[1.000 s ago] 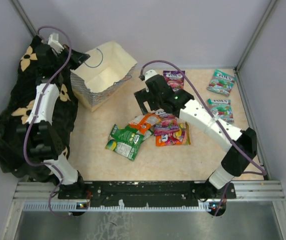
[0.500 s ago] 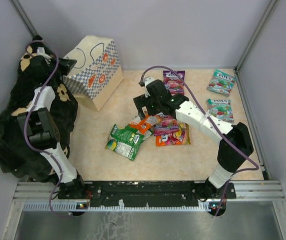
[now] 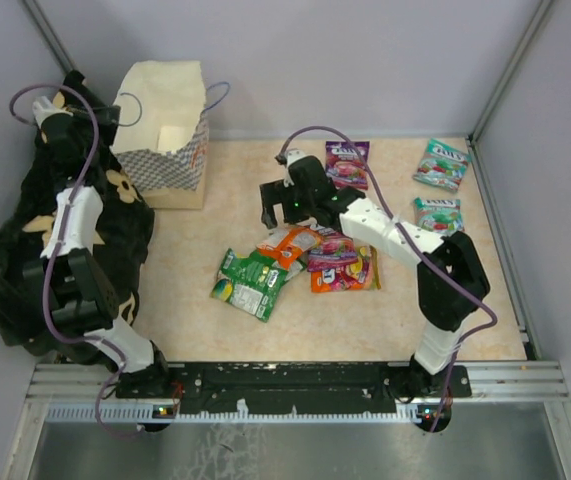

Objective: Take the snacks out of the paper bag
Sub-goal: Place the paper bag at the center of the board, then adjust the snack at the center of the board, then pick up the snack from the center of the board, then adjust the snack at the center of the board.

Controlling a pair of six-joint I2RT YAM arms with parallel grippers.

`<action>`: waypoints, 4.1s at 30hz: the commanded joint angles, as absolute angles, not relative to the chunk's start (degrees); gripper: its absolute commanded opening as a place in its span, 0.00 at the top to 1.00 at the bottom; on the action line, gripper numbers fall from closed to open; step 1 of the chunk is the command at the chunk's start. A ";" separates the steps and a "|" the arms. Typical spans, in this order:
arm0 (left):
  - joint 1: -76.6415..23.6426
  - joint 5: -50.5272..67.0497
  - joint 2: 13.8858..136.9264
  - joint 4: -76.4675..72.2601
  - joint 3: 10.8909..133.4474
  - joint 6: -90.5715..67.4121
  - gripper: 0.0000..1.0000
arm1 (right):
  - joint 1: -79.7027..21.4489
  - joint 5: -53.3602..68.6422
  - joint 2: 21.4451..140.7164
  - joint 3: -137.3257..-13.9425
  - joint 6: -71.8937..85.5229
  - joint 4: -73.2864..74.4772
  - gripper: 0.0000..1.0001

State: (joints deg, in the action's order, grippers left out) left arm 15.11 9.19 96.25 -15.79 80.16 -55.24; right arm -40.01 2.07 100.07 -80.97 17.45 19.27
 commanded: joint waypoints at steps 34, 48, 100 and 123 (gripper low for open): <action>-25.15 -0.04 69.79 -8.33 56.31 -10.76 0.02 | -15.12 -14.97 146.57 -135.51 5.11 30.65 0.30; -26.87 2.80 76.31 -13.87 53.18 -13.21 0.02 | -4.32 -12.41 134.83 -111.36 1.38 22.66 0.29; -37.94 -20.45 92.03 -12.44 34.49 -27.08 0.01 | -6.61 4.14 58.60 -35.42 28.98 23.79 1.00; -37.09 -13.56 77.79 -1.35 35.76 -28.83 0.00 | -7.42 -0.66 80.67 -67.73 66.51 2.56 1.00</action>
